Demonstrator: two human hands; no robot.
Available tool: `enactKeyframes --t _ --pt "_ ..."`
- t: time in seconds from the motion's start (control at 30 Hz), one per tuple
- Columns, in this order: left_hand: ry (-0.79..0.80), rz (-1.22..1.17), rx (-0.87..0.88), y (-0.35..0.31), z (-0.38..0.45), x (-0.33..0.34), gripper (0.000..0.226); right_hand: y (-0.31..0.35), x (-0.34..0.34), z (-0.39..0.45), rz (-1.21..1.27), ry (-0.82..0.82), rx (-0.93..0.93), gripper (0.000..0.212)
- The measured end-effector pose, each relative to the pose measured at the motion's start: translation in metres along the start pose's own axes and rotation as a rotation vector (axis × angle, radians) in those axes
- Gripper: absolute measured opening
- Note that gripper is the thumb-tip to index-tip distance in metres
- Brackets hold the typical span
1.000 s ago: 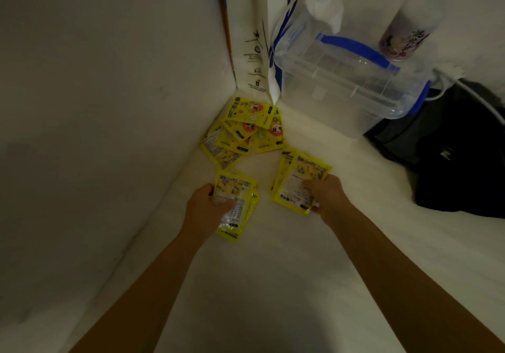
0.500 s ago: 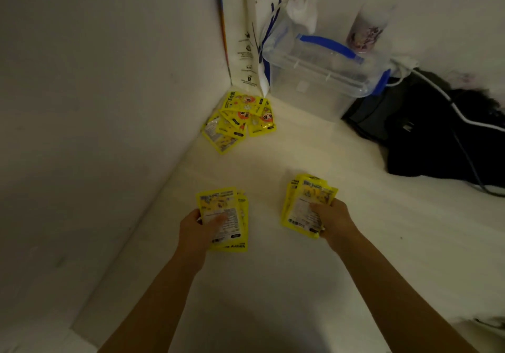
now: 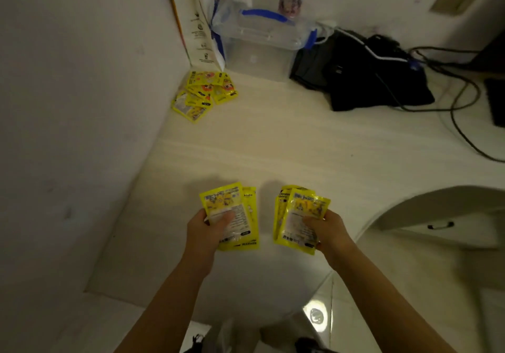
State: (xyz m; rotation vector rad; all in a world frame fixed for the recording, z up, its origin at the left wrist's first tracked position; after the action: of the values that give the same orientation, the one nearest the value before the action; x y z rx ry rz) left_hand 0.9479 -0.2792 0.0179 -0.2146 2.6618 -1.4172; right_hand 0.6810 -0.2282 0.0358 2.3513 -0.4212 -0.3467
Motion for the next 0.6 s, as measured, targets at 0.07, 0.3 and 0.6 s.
enactKeyframes --t 0.07,0.3,0.6 --pt "0.04 0.026 0.004 0.01 -0.014 0.007 0.019 -0.02 -0.017 -0.016 0.012 -0.028 -0.004 0.03" --pt "0.184 0.115 -0.009 0.039 -0.059 0.046 0.019 -0.067 -0.081 -0.071 0.081 -0.127 -0.039 0.027" --pt "0.412 0.294 -0.023 0.08 -0.13 0.139 0.022 -0.133 -0.185 -0.12 0.233 -0.279 -0.003 0.024"
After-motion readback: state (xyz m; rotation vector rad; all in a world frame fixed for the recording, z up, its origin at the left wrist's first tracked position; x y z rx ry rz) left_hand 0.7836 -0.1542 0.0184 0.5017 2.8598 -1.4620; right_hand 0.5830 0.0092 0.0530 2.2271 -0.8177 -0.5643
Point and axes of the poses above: each hand's wrist, its own z-axis towards the middle knuckle, its own x-axis out of the palm, y = z × x, the point moved 10 cm from there along z, towards the middle knuckle, and after that the axes turned 3 degrees about -y, right-handed, at the moved point
